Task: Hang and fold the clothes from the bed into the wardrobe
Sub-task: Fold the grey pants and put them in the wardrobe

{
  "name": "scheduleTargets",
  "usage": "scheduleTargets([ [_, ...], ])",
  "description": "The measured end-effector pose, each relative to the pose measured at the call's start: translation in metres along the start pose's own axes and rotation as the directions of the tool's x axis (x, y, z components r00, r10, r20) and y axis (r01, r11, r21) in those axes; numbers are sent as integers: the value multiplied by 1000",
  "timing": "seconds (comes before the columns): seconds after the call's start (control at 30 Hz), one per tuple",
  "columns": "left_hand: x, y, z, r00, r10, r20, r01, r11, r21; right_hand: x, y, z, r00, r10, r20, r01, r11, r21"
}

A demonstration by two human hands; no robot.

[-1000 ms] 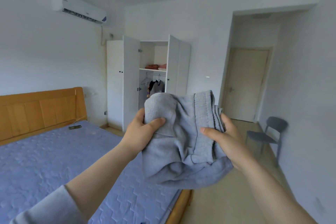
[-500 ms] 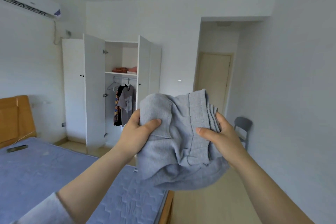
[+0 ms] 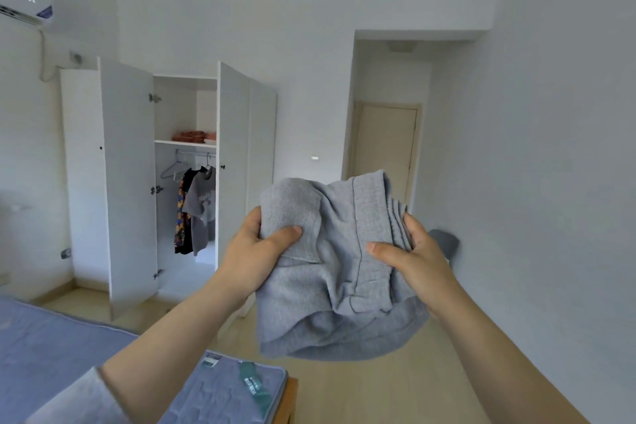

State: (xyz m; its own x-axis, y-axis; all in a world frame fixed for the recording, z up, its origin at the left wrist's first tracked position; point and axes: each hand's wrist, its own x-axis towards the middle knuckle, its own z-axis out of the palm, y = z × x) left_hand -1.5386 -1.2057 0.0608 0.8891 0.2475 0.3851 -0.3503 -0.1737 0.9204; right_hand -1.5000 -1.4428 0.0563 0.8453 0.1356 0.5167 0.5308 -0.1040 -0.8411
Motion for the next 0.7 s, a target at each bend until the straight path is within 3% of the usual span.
scheduleTargets([
  [0.3, 108, -44, 56, 1000, 2, 9, -2, 1000, -6, 100, 67, -26, 1000, 16, -10, -16, 1000, -10],
  [0.7, 290, -117, 74, 999, 21, 38, -19, 998, -54, 259, 150, -1, 999, 1, -42, -3, 998, -58],
])
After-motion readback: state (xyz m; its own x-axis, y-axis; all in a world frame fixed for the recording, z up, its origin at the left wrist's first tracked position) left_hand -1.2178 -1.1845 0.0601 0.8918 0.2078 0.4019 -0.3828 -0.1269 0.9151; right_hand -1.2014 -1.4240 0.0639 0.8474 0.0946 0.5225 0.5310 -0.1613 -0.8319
